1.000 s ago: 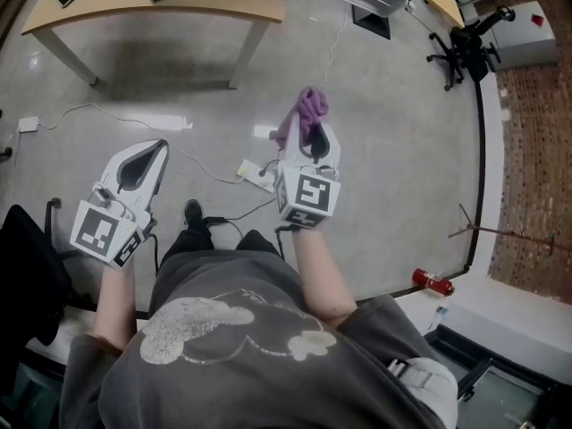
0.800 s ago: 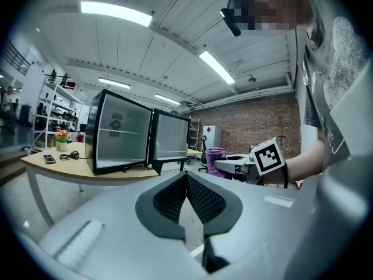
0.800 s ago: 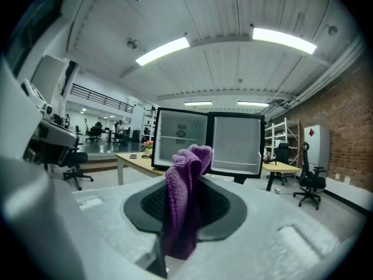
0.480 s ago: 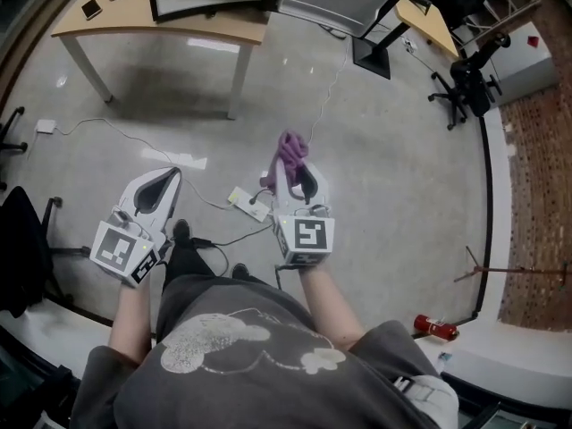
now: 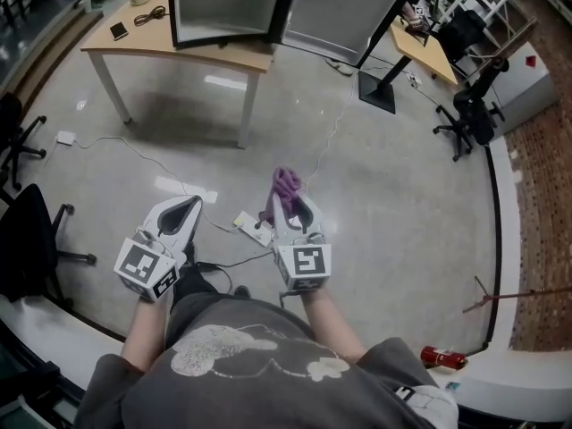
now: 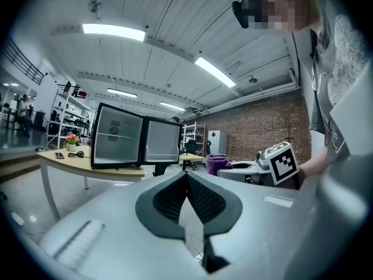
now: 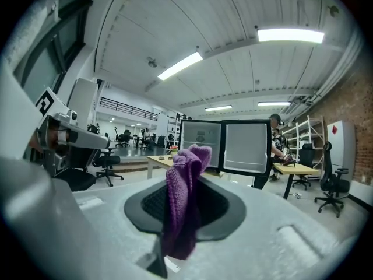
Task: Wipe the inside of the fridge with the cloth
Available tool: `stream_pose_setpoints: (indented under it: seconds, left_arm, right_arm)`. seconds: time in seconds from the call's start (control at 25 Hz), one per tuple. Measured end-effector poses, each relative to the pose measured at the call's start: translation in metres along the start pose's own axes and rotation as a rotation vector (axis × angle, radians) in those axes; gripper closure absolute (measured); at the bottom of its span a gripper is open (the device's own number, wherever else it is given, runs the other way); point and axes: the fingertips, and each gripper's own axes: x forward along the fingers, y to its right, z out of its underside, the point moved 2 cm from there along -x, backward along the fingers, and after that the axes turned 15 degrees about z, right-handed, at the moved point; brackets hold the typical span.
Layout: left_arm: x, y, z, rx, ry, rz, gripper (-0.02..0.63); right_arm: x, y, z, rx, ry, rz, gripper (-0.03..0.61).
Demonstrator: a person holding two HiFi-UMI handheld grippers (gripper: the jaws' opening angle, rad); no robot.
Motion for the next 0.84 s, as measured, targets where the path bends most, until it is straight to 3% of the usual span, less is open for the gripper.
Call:
stream_pose_setpoints:
  seconds: [0.16,0.52,0.68,0.84]
  left_arm:
    - [-0.0001,0.0084,0.0031,0.004,-0.012,0.01,0.597]
    - [-0.0022,0.0033,0.0008,0.008,-0.015,0.017,0.597]
    - [-0.0023,0.002,-0.0006,0.012,-0.01,0.014,0.597]
    - [-0.001,0.0009,-0.0036,0.018,-0.008,0.012,0.597]
  right_arm:
    - [-0.0086,-0.0027,0.0065,0.007,0.014,-0.029,0.499]
    - [-0.0075,0.0011,0.0096,0.001,-0.029,0.007,0.499]
    - [-0.0063,-0.0052,0.0057,0.0,-0.002,-0.027,0.499]
    - [-0.0017,-0.0023,0.006,0.011,-0.001,-0.007,0.499]
